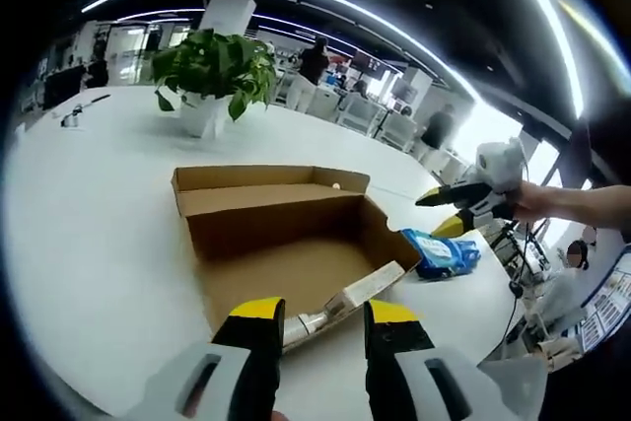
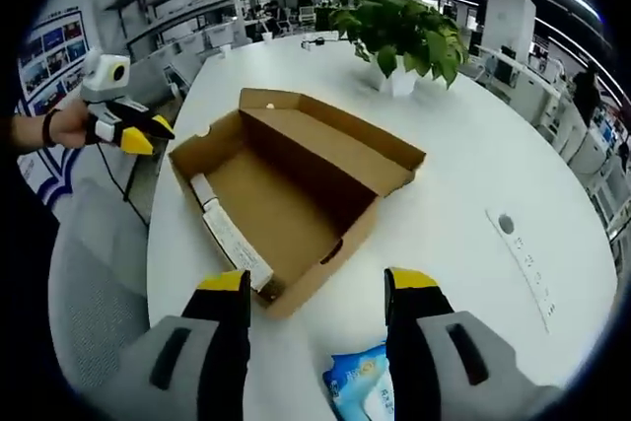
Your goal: Operate the shoe box by opening the lid, removing the specified soft item, and placing it in the target area until the item is outside and the box remains undamaged.
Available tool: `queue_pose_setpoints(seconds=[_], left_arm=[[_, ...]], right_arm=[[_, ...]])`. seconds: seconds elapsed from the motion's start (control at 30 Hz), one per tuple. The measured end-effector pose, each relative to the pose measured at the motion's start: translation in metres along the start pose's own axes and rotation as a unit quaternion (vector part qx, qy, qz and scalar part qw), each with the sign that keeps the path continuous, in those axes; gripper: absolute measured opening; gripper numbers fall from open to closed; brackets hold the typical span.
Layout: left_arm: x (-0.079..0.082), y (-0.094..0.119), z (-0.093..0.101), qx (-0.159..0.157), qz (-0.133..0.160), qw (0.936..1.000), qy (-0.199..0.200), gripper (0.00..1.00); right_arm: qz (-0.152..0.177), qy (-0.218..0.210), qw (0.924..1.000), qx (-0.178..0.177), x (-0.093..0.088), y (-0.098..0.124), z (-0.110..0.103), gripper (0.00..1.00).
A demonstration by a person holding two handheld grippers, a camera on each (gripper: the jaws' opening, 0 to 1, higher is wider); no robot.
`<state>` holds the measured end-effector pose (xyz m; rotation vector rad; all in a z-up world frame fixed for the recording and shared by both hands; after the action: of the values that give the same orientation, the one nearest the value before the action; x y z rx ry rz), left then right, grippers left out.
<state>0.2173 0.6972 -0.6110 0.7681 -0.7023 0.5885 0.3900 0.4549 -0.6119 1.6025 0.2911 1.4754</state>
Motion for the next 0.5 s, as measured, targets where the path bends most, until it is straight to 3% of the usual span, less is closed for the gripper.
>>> queue_pose_setpoints(seconds=[0.5], left_arm=[[-0.004, 0.01, -0.008, 0.005, 0.003, 1.0, 0.005, 0.32]], right_arm=[[0.002, 0.029, 0.9993, 0.023, 0.022, -0.02, -0.019, 0.5]])
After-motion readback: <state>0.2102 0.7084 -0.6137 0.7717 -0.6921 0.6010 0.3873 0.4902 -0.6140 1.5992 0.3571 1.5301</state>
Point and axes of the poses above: the point that each gripper's makers call its tool centre point, and the gripper's own axes: y roughly backward along the fingers, z roughly to its right, x roughly out of its top, the point moved 6 cm from there along y, roughly backward along the fingers, and after that the axes turned 15 degrees about -x, right-handed, at the moved point
